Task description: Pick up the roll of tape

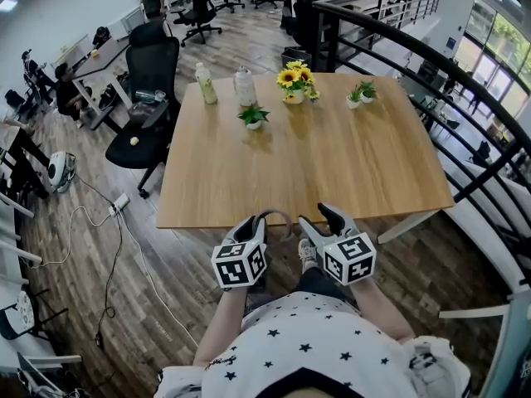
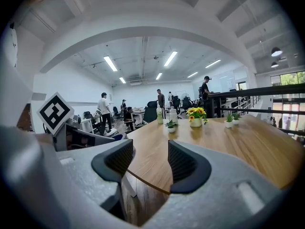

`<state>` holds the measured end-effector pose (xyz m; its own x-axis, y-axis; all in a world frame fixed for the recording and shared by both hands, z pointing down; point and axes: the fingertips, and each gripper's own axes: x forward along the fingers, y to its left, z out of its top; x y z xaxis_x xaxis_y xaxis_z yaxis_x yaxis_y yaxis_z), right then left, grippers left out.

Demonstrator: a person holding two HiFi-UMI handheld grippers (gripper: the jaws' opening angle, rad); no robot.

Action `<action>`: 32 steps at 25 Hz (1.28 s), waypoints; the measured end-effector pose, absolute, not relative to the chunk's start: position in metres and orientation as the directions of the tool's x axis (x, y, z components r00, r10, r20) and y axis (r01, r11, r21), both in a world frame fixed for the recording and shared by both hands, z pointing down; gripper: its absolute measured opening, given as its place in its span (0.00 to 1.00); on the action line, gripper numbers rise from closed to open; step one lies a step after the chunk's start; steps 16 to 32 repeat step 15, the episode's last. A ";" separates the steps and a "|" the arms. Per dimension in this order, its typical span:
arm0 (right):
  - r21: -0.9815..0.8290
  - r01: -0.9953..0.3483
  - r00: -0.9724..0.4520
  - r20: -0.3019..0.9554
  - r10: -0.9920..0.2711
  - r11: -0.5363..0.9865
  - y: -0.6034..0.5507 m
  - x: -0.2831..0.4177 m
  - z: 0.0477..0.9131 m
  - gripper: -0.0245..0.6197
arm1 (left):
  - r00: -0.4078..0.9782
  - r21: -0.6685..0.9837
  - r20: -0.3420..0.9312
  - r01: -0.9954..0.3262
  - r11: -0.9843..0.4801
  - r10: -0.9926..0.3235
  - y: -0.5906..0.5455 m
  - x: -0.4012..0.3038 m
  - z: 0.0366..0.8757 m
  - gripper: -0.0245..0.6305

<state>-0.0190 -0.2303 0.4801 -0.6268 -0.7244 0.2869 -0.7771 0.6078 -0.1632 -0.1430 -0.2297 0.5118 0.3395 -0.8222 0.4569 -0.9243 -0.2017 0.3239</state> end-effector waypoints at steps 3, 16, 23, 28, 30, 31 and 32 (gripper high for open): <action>-0.161 -0.775 -0.629 0.287 -0.723 0.610 -0.230 -0.021 0.480 0.40 | 0.339 0.326 0.455 -0.924 -0.200 -0.823 -0.230 -0.145 0.511 0.14; -0.156 -0.776 -0.627 0.294 -0.721 0.611 -0.232 -0.019 0.480 0.40 | 0.339 0.331 0.455 -0.923 -0.197 -0.824 -0.232 -0.143 0.510 0.14; -0.156 -0.776 -0.627 0.294 -0.721 0.611 -0.232 -0.019 0.480 0.40 | 0.339 0.331 0.455 -0.923 -0.197 -0.824 -0.232 -0.143 0.510 0.14; -0.156 -0.776 -0.627 0.294 -0.721 0.611 -0.232 -0.019 0.480 0.40 | 0.339 0.331 0.455 -0.923 -0.197 -0.824 -0.232 -0.143 0.510 0.14; -0.156 -0.776 -0.627 0.294 -0.721 0.611 -0.232 -0.019 0.480 0.40 | 0.339 0.331 0.455 -0.923 -0.197 -0.824 -0.232 -0.143 0.510 0.14; -0.156 -0.776 -0.627 0.294 -0.721 0.611 -0.232 -0.019 0.480 0.40 | 0.339 0.331 0.455 -0.923 -0.197 -0.824 -0.232 -0.143 0.510 0.14; -0.156 -0.776 -0.627 0.294 -0.721 0.611 -0.232 -0.019 0.480 0.40 | 0.339 0.331 0.455 -0.923 -0.197 -0.824 -0.232 -0.143 0.510 0.14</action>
